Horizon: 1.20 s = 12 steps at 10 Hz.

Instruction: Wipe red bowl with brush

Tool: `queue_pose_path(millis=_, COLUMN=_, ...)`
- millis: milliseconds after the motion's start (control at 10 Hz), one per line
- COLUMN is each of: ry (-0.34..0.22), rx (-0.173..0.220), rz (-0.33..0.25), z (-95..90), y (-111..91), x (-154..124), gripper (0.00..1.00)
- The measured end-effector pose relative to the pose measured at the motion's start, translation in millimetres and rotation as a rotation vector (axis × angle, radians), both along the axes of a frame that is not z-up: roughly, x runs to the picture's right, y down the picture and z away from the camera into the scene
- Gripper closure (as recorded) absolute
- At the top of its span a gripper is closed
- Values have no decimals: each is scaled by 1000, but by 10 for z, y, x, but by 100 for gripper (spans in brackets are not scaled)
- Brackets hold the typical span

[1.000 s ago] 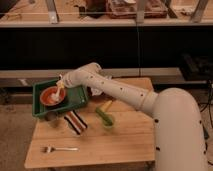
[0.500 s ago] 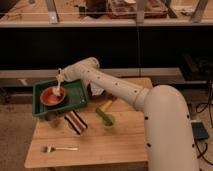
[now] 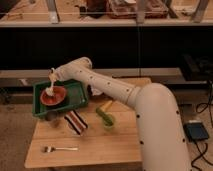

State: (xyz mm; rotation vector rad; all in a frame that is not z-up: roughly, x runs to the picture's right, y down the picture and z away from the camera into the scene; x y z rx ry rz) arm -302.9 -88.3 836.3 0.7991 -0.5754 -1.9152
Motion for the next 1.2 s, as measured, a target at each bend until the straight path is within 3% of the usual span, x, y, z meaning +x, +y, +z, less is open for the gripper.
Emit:
queue_pose_path(millis=500, ry=-65, rx=-1, rz=-48, z=-288, y=299, x=-23, gripper=100)
queue_pose_path(millis=700, ry=-55, rx=-19, rz=-48, z=-236, y=422, x=217, gripper=100)
queue_pose_path(millis=900, ry=-32, rx=-22, rz=-23, z=-151, y=367, x=448, gripper=100)
queue_pose_path(millis=1200, ry=15, rx=-8, rz=7, z=40, y=127, x=582, gripper=100)
